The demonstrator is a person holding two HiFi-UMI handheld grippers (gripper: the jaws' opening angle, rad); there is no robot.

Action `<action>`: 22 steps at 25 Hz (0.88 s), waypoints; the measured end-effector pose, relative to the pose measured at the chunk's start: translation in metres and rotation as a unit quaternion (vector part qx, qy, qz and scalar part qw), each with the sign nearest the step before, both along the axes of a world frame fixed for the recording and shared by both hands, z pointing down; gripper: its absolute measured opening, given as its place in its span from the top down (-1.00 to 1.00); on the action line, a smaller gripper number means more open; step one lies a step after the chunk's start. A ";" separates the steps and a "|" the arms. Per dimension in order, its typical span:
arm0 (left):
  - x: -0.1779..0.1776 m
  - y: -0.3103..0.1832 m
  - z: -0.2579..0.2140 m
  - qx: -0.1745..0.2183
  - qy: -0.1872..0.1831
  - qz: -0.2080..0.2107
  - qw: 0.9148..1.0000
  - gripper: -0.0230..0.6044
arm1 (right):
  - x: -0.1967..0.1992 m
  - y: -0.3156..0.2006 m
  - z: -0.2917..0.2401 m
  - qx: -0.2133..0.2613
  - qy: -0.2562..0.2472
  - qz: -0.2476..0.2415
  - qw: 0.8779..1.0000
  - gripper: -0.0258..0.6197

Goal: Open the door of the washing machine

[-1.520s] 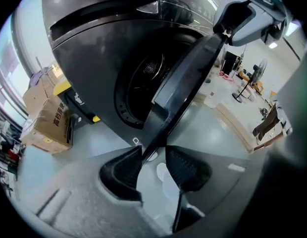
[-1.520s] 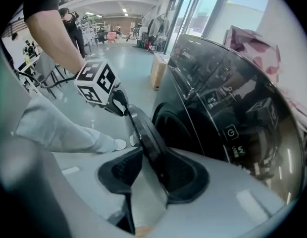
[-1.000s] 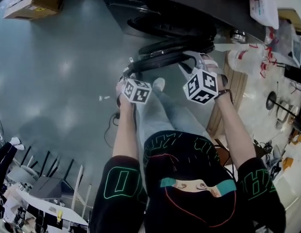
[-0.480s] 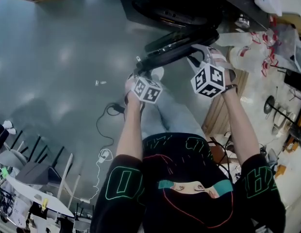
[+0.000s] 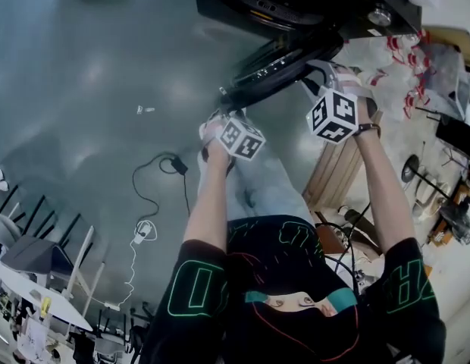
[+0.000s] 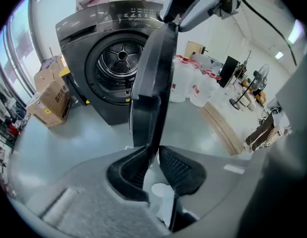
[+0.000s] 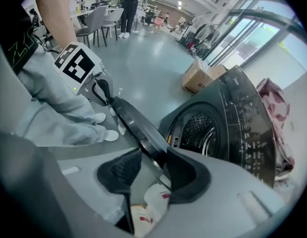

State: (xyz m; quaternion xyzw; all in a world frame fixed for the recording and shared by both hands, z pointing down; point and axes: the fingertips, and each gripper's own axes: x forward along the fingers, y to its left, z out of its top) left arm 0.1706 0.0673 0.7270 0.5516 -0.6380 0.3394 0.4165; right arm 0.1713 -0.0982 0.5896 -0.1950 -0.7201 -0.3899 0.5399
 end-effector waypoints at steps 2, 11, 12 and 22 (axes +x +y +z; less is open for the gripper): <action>0.010 0.001 0.000 -0.001 0.001 -0.019 1.000 0.68 | 0.006 0.001 0.000 0.003 0.007 -0.015 1.000 0.41; 0.070 -0.007 0.003 -0.041 -0.017 -0.115 0.992 0.68 | 0.042 -0.004 0.000 0.002 -0.015 -0.072 0.997 0.41; 0.081 -0.008 0.002 -0.038 -0.014 -0.119 0.992 0.68 | 0.049 -0.004 0.000 0.002 -0.017 -0.081 0.997 0.41; 0.177 -0.034 0.000 -0.019 0.067 -0.108 0.992 0.69 | 0.106 -0.020 -0.001 0.022 -0.016 -0.149 0.988 0.41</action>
